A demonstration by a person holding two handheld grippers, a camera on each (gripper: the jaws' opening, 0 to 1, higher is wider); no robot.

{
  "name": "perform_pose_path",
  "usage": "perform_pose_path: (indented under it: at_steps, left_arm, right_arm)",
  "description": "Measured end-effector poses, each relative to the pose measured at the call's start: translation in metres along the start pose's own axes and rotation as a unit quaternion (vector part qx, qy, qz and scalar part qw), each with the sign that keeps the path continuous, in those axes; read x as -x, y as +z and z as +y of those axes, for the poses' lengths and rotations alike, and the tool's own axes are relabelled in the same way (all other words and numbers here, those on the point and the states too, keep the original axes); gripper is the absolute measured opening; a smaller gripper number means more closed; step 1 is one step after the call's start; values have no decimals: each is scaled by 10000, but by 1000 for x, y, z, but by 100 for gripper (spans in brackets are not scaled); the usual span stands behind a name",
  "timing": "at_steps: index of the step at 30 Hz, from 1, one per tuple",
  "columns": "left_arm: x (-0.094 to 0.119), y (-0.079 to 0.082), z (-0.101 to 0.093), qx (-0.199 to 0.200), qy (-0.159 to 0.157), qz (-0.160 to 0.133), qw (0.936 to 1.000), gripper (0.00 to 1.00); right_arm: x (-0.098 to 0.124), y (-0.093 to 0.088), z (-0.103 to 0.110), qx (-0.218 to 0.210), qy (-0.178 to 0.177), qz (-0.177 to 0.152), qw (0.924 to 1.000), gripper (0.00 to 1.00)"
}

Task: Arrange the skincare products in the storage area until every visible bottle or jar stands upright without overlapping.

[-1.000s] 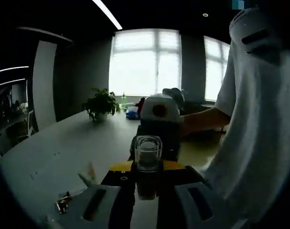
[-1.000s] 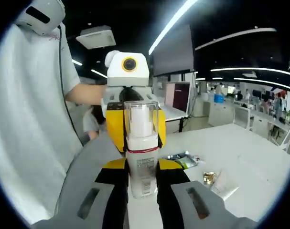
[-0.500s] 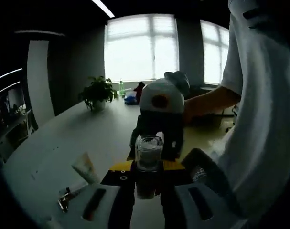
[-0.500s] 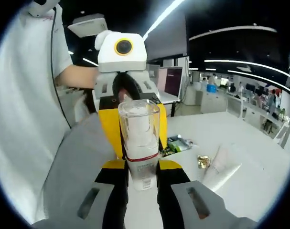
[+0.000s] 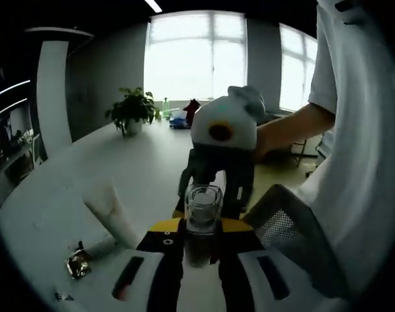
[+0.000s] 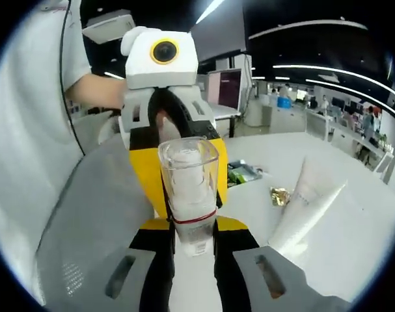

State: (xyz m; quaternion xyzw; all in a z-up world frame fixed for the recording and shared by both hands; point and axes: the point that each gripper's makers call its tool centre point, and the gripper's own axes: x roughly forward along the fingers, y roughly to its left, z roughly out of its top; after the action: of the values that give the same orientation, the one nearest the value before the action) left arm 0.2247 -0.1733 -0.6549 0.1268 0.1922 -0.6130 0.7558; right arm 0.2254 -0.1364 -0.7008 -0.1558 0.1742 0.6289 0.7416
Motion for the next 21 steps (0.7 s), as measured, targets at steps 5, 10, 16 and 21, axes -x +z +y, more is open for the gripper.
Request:
perform_pose_path:
  at_steps: [5, 10, 16, 21]
  left_arm:
    - [-5, -14, 7, 20, -26, 132, 9999, 14]
    - [-11, -26, 17, 121, 14, 228, 9997, 14]
    - [-23, -37, 28, 236, 11, 317, 9992, 14]
    - [-33, -45, 34, 273, -39, 402, 9988, 14]
  right_arm:
    - [-8, -12, -6, -20, -45, 185, 9998, 22]
    - [-15, -26, -17, -1, -110, 416, 9991, 22]
    - [-17, -43, -28, -50, -162, 614, 9980, 22]
    - [-18, -56, -34, -114, -202, 723, 9971, 22]
